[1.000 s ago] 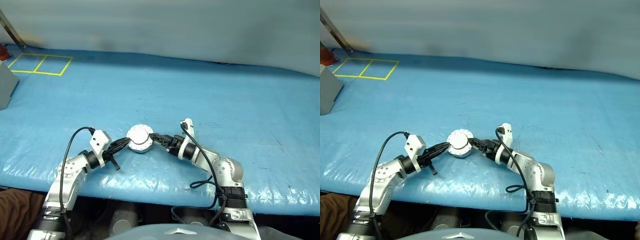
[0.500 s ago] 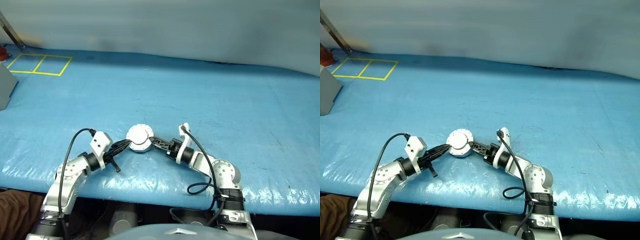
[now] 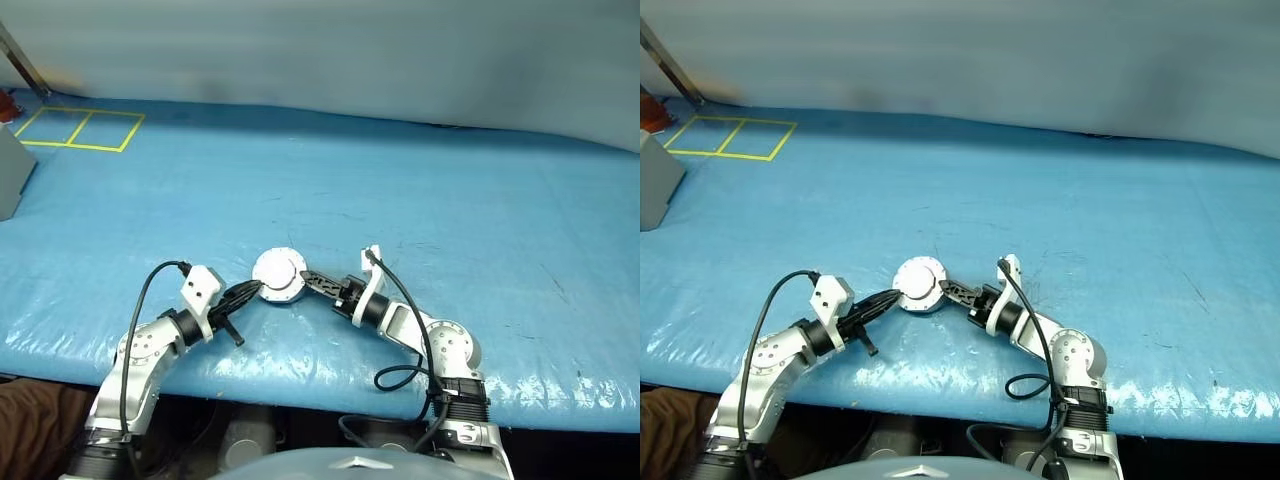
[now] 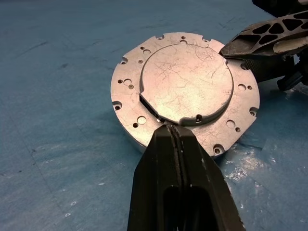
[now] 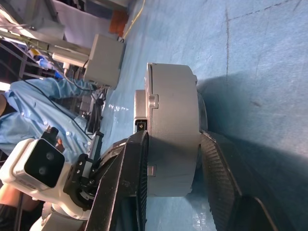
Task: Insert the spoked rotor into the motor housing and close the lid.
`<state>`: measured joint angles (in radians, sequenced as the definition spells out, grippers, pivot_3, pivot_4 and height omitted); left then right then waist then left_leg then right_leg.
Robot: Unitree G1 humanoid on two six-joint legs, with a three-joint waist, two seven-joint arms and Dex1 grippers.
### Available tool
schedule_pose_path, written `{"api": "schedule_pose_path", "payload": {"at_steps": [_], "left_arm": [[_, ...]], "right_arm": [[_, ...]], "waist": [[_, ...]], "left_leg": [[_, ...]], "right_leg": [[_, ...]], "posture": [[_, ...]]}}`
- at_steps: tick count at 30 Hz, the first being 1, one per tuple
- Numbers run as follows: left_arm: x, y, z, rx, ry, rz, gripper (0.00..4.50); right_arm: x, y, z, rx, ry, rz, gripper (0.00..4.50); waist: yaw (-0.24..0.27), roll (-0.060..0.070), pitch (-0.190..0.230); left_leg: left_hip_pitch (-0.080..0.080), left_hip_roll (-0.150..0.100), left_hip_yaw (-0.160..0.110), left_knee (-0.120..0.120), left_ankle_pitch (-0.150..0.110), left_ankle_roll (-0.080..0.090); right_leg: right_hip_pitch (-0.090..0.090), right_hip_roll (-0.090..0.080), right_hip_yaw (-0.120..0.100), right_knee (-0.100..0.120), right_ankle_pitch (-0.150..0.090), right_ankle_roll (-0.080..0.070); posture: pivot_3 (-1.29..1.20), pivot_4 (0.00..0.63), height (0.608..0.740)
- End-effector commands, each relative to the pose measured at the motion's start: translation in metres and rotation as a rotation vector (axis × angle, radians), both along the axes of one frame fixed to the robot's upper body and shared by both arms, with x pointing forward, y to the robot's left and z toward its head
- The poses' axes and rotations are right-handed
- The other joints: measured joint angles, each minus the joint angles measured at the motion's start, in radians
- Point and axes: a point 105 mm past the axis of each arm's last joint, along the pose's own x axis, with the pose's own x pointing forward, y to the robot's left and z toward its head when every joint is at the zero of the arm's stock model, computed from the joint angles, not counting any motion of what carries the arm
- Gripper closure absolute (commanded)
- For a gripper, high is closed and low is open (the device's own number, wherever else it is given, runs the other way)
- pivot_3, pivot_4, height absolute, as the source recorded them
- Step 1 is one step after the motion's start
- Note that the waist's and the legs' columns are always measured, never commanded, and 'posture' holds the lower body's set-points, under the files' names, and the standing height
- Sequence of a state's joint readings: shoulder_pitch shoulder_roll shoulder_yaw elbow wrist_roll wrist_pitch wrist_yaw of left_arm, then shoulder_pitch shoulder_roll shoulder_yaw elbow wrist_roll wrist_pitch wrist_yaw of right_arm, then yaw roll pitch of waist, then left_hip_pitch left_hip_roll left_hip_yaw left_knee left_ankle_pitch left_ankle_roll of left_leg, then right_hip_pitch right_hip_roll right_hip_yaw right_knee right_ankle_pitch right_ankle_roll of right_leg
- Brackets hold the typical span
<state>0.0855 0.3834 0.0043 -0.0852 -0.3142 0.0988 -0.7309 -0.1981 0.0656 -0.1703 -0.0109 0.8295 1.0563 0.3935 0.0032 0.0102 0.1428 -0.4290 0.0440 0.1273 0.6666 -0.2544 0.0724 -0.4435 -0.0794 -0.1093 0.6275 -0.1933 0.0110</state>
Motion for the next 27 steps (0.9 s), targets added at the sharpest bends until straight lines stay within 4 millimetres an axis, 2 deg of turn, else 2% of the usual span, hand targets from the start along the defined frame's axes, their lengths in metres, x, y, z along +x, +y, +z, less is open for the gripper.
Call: {"api": "schedule_pose_path", "payload": {"at_steps": [1,6,10,12,15,18,26,27], "left_arm": [[0.008,0.001,0.015,-0.190,-0.017,0.056,4.50],[0.007,0.004,0.019,-0.344,0.024,0.080,4.50],[0.004,0.007,0.020,-0.497,0.075,0.104,4.50],[0.003,0.007,0.021,-0.521,0.074,0.106,4.50],[0.003,0.007,0.022,-0.644,0.101,0.122,3.87],[0.001,0.000,0.019,-0.698,0.144,0.103,2.87],[0.002,-0.017,0.023,-0.987,0.257,0.068,0.18],[0.002,-0.018,0.023,-1.004,0.271,0.061,0.02]], "right_arm": [[0.009,-0.007,0.003,0.029,0.021,-0.065,3.25],[0.017,-0.016,0.010,0.095,0.042,-0.137,3.25],[0.024,-0.026,0.026,0.194,0.030,-0.207,3.25],[0.026,-0.028,0.032,0.218,0.021,-0.223,3.25],[0.027,-0.028,0.046,0.255,-0.009,-0.218,3.25],[0.025,-0.024,0.052,0.265,-0.026,-0.196,3.25],[0.010,-0.008,0.074,0.320,-0.103,-0.088,3.25],[0.008,-0.006,0.076,0.326,-0.111,-0.075,3.25]], "waist": [[-0.001,-0.001,0.001],[-0.004,-0.002,0.001],[-0.006,-0.002,0.001],[-0.009,-0.003,0.002],[-0.016,-0.003,0.003],[-0.022,-0.003,0.003],[-0.025,-0.004,0.003],[-0.025,-0.004,0.003]], "left_leg": [[-0.001,0.000,0.000,0.000,0.000,0.000],[-0.002,0.000,0.000,0.000,0.003,0.004],[-0.003,0.000,0.001,0.000,0.003,0.005],[-0.004,0.000,0.002,0.000,0.003,0.005],[-0.004,0.000,0.002,0.000,0.003,0.005],[-0.004,0.000,0.002,0.000,0.003,0.005],[-0.004,0.001,0.003,0.000,0.003,0.005],[-0.003,0.001,0.003,0.000,0.003,0.005]], "right_leg": [[0.000,0.000,0.000,0.000,0.000,0.001],[0.002,0.002,0.000,0.001,0.002,0.003],[0.002,0.003,0.000,0.001,0.003,0.005],[0.002,0.003,0.000,0.001,0.004,0.006],[0.001,0.004,0.001,0.001,0.004,0.006],[0.001,0.005,0.003,0.001,0.004,0.006],[0.000,0.013,0.011,0.001,0.005,0.008],[0.000,0.013,0.011,0.001,0.005,0.009]], "posture": [[0.00,0.150,0.740],[0.00,0.150,0.740],[0.00,0.150,0.740],[0.00,0.150,0.740],[0.00,0.150,0.740],[0.00,0.150,0.740],[0.00,0.150,0.740],[0.00,0.150,0.740]]}}
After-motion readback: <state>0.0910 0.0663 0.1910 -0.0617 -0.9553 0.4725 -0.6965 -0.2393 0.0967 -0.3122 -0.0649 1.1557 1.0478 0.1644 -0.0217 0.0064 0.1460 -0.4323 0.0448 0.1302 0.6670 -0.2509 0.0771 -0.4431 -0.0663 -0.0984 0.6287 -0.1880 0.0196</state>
